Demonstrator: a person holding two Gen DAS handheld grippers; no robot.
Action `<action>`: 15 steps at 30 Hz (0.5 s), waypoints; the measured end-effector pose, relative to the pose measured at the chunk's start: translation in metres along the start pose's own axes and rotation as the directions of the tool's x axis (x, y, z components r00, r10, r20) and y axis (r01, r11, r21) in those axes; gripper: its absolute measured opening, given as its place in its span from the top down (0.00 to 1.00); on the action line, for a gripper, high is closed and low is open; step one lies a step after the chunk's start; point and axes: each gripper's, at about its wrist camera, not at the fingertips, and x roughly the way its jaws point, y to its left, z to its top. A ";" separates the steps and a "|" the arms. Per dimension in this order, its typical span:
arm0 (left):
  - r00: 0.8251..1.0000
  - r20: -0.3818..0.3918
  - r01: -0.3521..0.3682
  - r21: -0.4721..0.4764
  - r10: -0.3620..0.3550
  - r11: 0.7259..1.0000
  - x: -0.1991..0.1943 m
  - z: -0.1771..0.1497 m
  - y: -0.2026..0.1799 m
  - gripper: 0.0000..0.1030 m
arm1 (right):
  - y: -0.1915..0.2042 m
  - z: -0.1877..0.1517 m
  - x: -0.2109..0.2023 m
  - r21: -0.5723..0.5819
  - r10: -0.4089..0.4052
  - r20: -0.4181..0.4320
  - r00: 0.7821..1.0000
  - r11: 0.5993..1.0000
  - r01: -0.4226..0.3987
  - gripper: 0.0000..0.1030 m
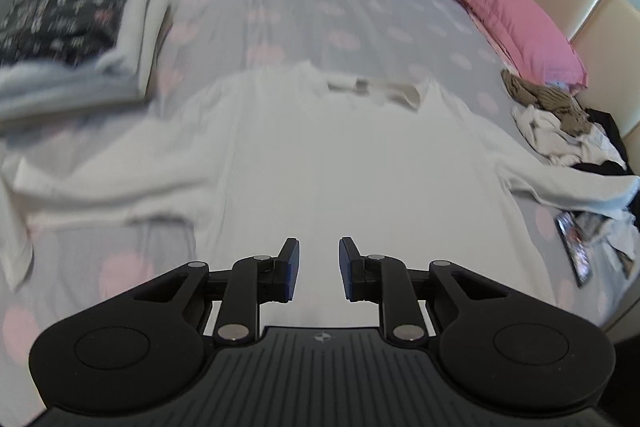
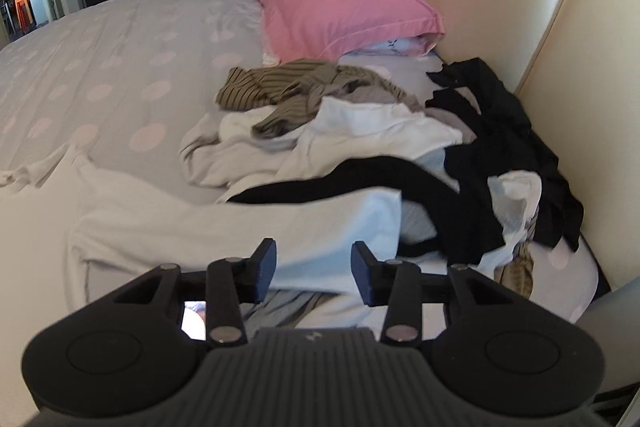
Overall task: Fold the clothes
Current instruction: 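Open both grippers and release the shirt hem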
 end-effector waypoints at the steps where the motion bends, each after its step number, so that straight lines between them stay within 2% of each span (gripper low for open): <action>1: 1.000 0.009 -0.021 0.008 0.021 1.000 0.005 0.001 -0.001 0.82 | -0.004 0.004 0.007 0.000 -0.009 0.002 1.000 1.000 0.009 0.56; 4: 0.998 -0.012 -0.067 0.014 0.067 0.998 0.022 0.000 0.002 0.82 | -0.017 0.012 0.028 -0.014 -0.041 0.005 0.999 0.999 0.041 0.55; 5: 0.997 -0.029 -0.073 0.013 0.073 0.997 0.028 0.000 0.002 0.82 | -0.021 0.014 0.034 -0.021 -0.050 0.005 0.999 0.999 0.050 0.51; 6: 0.996 -0.038 -0.079 0.017 0.079 0.997 0.032 0.000 0.003 0.82 | -0.025 0.016 0.041 -0.028 -0.058 0.006 0.998 0.998 0.058 0.42; 7: 0.995 -0.045 -0.085 0.023 0.086 0.996 0.036 0.000 0.003 0.82 | -0.028 0.017 0.047 -0.033 -0.068 0.009 0.998 0.997 0.068 0.39; 10: 0.993 -0.063 -0.101 0.002 0.101 0.995 0.044 0.003 0.009 0.82 | -0.032 0.023 0.058 -0.030 -0.087 0.028 0.996 0.996 0.088 0.39; 14: 0.992 -0.083 -0.095 0.015 0.096 0.995 0.063 0.010 0.011 0.82 | -0.008 0.033 0.058 -0.051 -0.001 0.102 0.995 0.999 0.006 0.42; 15: 0.991 -0.084 -0.099 0.028 0.101 0.995 0.067 0.011 0.011 0.82 | 0.005 0.037 0.061 -0.072 0.026 0.105 0.994 0.997 -0.018 0.46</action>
